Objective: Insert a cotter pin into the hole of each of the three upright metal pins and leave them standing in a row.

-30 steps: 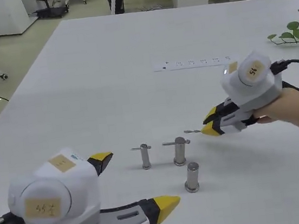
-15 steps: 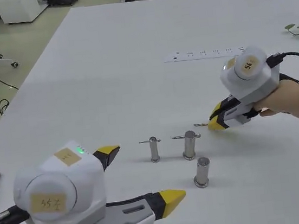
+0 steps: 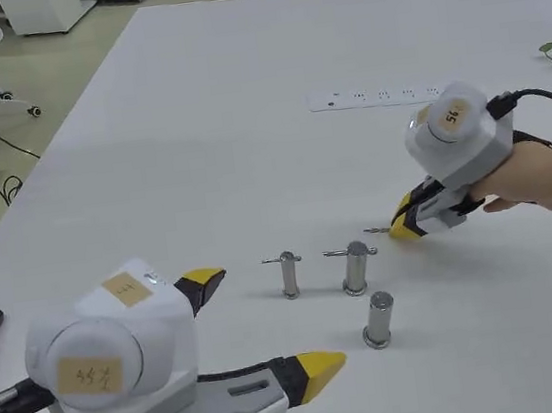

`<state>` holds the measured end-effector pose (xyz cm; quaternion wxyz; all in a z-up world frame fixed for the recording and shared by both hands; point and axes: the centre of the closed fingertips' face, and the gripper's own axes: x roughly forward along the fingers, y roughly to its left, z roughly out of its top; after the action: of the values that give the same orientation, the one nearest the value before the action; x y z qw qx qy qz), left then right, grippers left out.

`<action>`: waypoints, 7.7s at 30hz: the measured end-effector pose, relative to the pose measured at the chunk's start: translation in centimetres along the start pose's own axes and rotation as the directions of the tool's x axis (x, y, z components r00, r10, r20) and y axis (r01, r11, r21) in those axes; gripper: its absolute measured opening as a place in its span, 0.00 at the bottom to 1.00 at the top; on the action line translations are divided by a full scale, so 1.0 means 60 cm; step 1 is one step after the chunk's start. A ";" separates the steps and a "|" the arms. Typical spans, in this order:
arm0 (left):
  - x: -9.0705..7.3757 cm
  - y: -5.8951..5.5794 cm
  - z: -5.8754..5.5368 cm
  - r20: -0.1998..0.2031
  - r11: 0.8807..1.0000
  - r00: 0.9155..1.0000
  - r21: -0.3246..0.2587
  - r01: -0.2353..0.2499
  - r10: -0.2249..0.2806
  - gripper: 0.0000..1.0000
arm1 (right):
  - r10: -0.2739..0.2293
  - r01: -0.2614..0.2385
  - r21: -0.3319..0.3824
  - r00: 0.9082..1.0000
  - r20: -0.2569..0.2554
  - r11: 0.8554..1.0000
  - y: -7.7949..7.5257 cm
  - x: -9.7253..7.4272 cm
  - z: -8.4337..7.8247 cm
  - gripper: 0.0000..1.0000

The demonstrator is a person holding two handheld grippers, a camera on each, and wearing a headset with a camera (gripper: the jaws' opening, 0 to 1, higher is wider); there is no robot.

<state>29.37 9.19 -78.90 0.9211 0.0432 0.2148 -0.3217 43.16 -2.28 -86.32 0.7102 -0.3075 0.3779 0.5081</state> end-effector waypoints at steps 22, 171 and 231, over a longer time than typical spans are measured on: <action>-0.010 0.001 0.019 0.007 1.000 1.000 -0.007 0.013 -0.013 0.77 | -0.058 0.059 -0.113 0.998 0.008 0.992 -0.002 -0.027 0.017 0.02; 0.003 -0.109 0.090 0.105 0.874 0.868 0.019 0.485 -0.484 0.00 | 0.427 -0.391 -0.175 0.793 0.435 0.904 0.279 -0.170 0.101 0.12; 0.081 -0.097 0.025 0.023 0.953 0.955 0.068 0.295 -0.297 0.29 | 0.267 -0.214 -0.409 0.961 0.077 0.887 0.212 -0.139 -0.004 0.03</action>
<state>29.77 1.46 -79.24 0.8640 0.0345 0.1934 -0.4635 29.33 -2.80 -80.05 0.5877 -0.3617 0.2548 0.6773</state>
